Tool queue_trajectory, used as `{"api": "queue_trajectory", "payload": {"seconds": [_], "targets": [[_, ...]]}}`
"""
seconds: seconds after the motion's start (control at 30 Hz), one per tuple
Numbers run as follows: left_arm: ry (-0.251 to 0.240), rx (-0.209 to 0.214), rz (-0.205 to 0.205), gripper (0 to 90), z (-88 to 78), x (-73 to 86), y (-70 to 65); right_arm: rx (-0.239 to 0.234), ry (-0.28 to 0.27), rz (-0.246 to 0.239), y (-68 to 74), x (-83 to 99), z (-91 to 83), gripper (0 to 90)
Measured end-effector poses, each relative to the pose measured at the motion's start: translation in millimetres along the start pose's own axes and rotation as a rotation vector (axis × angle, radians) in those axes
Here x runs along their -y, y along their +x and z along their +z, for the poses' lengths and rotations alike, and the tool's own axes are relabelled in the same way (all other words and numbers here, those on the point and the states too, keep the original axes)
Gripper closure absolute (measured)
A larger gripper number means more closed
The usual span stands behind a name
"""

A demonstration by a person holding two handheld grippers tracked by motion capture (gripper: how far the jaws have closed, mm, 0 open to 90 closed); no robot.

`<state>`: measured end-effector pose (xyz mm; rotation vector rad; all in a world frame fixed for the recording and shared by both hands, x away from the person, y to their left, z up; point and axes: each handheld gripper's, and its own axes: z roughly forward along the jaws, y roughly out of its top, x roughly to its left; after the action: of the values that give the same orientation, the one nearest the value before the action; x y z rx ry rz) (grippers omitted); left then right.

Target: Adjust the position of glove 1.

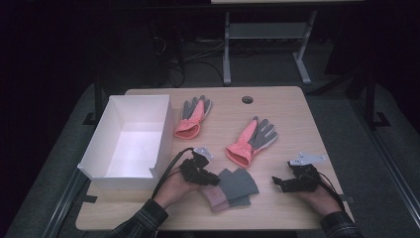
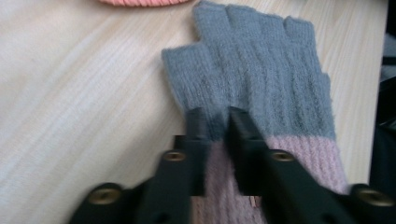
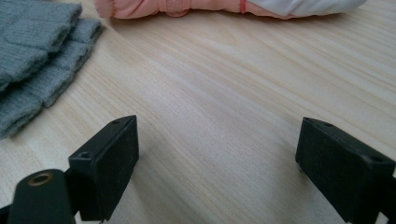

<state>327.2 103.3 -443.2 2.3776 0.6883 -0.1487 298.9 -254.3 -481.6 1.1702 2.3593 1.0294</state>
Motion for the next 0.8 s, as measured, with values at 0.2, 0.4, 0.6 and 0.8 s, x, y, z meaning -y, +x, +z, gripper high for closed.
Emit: {"api": "queue_trajectory", "payload": {"seconds": [0.2,0.4,0.6,0.8], "targets": [[-0.012,0.002,0.019,86.1,-6.6,-4.6,-3.3,0.009,0.039,-0.011,3.0,-8.3,-8.5,36.2],[-0.069,-0.019,0.038,86.1,-25.4,-17.1,-4.7,-0.094,-0.030,-0.041,23.2,-19.9,-23.5,74.0],[-0.118,-0.083,0.081,86.3,-41.9,-27.9,-6.1,-0.236,-0.023,-0.095,56.9,-29.7,-19.3,89.9],[-0.118,-0.146,0.144,86.2,-49.3,-32.9,-7.4,-0.296,0.001,-0.127,82.9,-47.3,7.4,89.9]]}}
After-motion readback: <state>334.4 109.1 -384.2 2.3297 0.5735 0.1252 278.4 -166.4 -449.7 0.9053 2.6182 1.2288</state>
